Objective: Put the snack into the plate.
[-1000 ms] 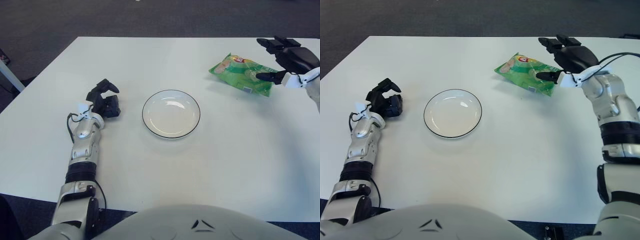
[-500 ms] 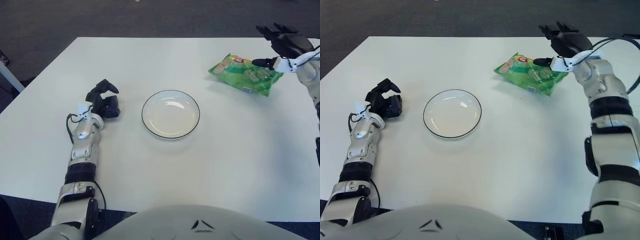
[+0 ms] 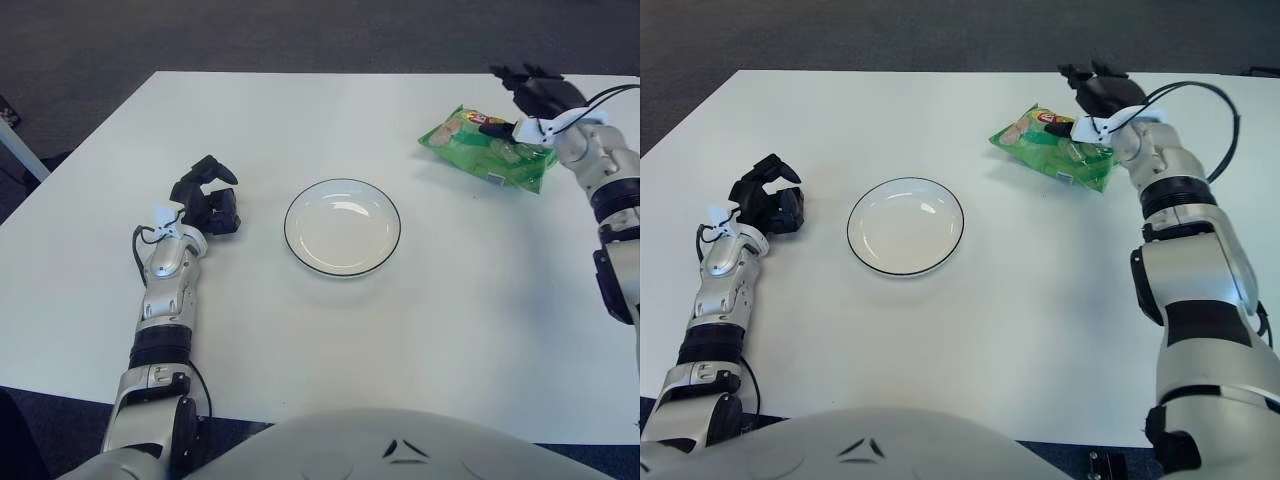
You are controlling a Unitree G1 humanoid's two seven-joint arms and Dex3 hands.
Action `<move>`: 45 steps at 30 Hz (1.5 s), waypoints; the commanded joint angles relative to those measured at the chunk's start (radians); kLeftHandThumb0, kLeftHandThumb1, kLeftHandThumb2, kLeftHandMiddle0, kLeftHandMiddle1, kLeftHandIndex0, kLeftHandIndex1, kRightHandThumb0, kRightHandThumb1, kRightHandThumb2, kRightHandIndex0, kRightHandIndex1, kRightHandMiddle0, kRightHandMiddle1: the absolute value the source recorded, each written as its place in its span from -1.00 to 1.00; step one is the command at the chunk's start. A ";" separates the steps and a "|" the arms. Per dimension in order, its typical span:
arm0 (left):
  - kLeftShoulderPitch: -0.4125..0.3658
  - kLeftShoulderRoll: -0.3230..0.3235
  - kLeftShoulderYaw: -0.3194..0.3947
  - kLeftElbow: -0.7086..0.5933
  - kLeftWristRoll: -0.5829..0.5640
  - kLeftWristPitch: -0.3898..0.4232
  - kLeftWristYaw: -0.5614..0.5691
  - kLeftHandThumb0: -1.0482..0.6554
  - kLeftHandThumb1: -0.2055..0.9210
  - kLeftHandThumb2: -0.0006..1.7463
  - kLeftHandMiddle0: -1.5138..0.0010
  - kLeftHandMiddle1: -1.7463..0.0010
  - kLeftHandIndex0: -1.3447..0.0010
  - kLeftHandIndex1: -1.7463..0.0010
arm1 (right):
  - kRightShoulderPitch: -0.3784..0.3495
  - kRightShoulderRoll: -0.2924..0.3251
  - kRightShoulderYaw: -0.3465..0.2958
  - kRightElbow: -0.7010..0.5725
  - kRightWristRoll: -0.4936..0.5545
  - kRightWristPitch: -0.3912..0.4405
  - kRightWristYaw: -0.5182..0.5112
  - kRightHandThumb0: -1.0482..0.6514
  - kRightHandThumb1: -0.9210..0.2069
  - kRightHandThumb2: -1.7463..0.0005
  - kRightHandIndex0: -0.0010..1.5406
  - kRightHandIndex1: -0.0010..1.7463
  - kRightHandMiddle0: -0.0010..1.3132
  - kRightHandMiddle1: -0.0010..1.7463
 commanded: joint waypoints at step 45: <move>0.148 -0.071 -0.029 -0.007 0.011 0.019 0.060 -0.38 -0.25 0.65 -0.75 -1.00 -0.04 -1.00 | 0.153 0.070 0.095 0.115 0.045 0.117 0.008 -0.98 -1.00 0.20 -1.00 -1.00 -1.00 -0.37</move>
